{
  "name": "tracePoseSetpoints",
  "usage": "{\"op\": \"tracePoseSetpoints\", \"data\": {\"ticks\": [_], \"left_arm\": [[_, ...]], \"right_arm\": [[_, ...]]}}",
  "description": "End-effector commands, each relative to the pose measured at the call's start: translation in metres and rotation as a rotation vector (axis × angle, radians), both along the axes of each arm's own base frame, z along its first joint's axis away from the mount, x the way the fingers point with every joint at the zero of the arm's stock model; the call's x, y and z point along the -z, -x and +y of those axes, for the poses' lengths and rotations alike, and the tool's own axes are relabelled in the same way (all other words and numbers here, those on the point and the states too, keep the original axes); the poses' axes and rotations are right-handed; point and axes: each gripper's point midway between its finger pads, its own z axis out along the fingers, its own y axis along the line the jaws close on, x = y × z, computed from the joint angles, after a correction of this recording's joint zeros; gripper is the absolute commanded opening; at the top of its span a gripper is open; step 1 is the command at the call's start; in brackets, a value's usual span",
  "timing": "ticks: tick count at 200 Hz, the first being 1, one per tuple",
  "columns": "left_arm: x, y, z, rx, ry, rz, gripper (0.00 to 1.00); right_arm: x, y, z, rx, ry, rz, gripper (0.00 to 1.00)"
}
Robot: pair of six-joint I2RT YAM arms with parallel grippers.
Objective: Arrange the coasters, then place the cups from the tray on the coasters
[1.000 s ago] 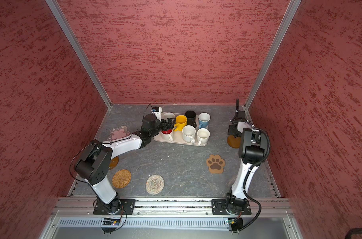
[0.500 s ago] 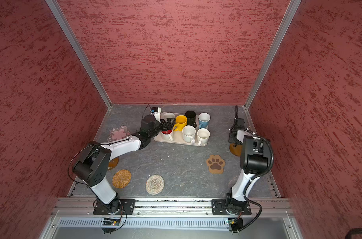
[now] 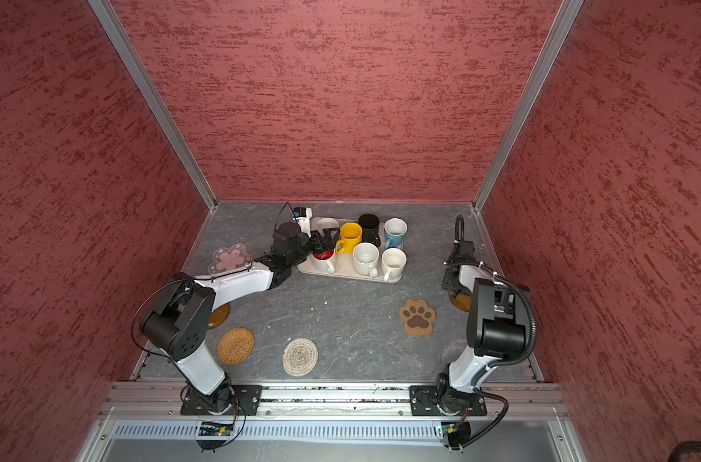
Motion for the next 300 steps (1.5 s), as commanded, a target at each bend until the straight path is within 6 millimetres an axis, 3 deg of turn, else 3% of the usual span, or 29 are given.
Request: {"op": "tracePoseSetpoints", "data": {"ticks": [1, 35, 50, 69, 89, 118, 153, 206, 300], "left_arm": [[-0.010, -0.001, 0.004, -0.009, 0.019, -0.016, 1.00], [-0.012, 0.000, 0.008, -0.019, 0.028, -0.021, 1.00], [-0.013, 0.000, 0.010, -0.022, 0.033, -0.020, 1.00], [-0.011, -0.001, 0.011, -0.024, 0.035, -0.016, 1.00], [-0.009, -0.002, 0.010, -0.020, 0.035, -0.013, 1.00], [-0.008, -0.003, 0.007, -0.011, 0.037, -0.009, 1.00], [-0.007, -0.004, 0.004, -0.001, 0.036, -0.003, 1.00], [-0.004, -0.005, -0.001, 0.012, 0.037, 0.006, 1.00], [-0.002, -0.004, -0.003, 0.017, 0.034, 0.011, 1.00]], "right_arm": [[0.003, 0.023, 0.018, 0.047, -0.089, 0.054, 0.60], [0.008, 0.031, 0.034, 0.097, -0.176, 0.086, 0.60], [-0.001, 0.029, 0.030, 0.121, -0.158, 0.068, 0.61], [-0.029, 0.016, 0.017, 0.144, -0.119, 0.008, 0.67], [-0.053, -0.004, 0.003, 0.160, -0.132, -0.051, 0.67], [-0.058, -0.030, -0.011, 0.168, -0.159, -0.068, 0.62], [-0.044, -0.045, -0.036, 0.218, -0.178, -0.070, 0.60], [-0.017, -0.050, -0.062, 0.261, -0.203, -0.062, 0.59], [0.017, -0.032, -0.049, 0.213, -0.238, -0.015, 0.59]]}}
